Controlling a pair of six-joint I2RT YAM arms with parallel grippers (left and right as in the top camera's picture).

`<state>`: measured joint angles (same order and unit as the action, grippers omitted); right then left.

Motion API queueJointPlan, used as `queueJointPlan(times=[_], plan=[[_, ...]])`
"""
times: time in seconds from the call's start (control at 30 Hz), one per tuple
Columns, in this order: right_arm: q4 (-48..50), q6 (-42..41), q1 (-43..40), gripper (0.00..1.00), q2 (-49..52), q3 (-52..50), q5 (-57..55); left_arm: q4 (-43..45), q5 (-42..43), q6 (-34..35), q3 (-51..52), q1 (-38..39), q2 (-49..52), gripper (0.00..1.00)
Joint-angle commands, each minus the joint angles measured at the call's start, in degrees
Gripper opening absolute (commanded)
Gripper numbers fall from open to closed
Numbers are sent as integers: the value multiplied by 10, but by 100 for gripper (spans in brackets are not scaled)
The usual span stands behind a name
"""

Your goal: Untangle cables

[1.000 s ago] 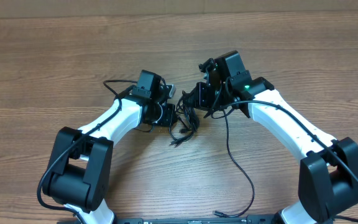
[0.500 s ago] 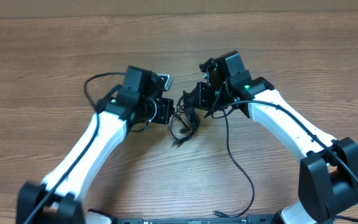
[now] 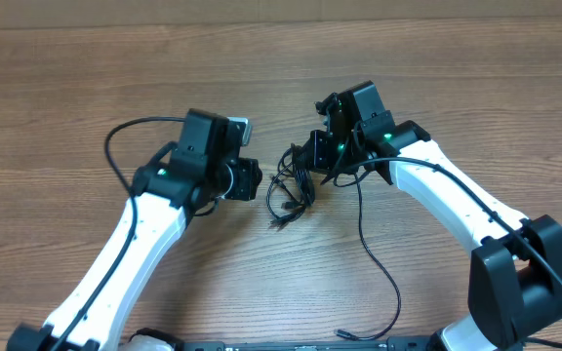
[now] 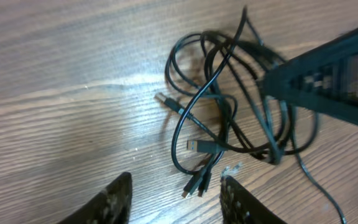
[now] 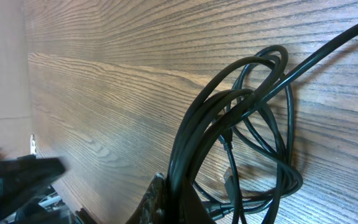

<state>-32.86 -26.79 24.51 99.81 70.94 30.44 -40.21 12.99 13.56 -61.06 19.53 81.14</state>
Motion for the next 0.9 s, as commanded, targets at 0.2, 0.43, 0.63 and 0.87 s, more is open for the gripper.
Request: queueJointPlan(times=[0.2,0.43,0.63,0.87], plan=[[2,0,1,4,-10,7,-3,66,66,-48,-4,5,125,39],[2,0,1,4,-10,7,-4,147,122,-48,-4,8,197,39],[2,0,1,4,-10,7,-4,193,125,-46,-4,16,249,41],[2,0,1,4,-10,7,-4,195,126,-46,-7,14,252,14]])
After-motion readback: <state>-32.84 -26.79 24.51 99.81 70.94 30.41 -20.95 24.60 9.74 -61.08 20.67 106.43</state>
